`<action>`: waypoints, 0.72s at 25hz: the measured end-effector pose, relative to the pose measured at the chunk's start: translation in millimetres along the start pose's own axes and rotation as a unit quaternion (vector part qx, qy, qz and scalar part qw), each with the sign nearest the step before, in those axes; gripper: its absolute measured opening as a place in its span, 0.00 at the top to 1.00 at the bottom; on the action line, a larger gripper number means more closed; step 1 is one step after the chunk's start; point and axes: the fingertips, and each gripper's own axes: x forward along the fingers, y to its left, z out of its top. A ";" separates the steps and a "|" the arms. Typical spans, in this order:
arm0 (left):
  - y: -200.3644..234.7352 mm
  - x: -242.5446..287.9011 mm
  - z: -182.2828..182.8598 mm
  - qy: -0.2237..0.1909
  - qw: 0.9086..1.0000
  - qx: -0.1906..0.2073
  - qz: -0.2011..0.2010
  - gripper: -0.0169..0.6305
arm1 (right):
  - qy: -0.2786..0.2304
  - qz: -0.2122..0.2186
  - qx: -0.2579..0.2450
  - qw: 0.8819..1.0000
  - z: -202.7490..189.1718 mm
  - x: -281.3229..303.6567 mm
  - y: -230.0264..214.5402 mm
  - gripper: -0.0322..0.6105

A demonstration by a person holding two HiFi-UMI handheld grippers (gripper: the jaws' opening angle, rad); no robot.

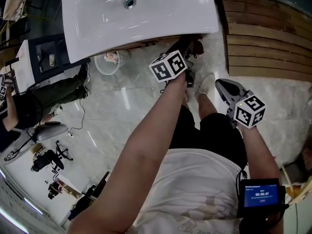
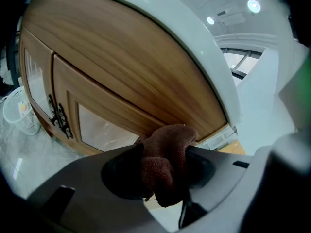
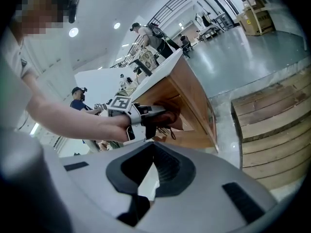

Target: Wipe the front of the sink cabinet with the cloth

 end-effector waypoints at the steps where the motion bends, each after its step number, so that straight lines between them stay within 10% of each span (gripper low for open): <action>1: 8.0 -5.3 3.1 -0.002 1.000 -0.001 0.000 0.70 | 0.002 0.000 0.000 1.000 -3.1 4.1 3.9 0.93; 18: 125.8 -77.7 57.0 -0.039 0.996 0.007 0.085 0.70 | 0.001 -0.001 -0.006 1.000 -9.6 57.2 37.7 0.93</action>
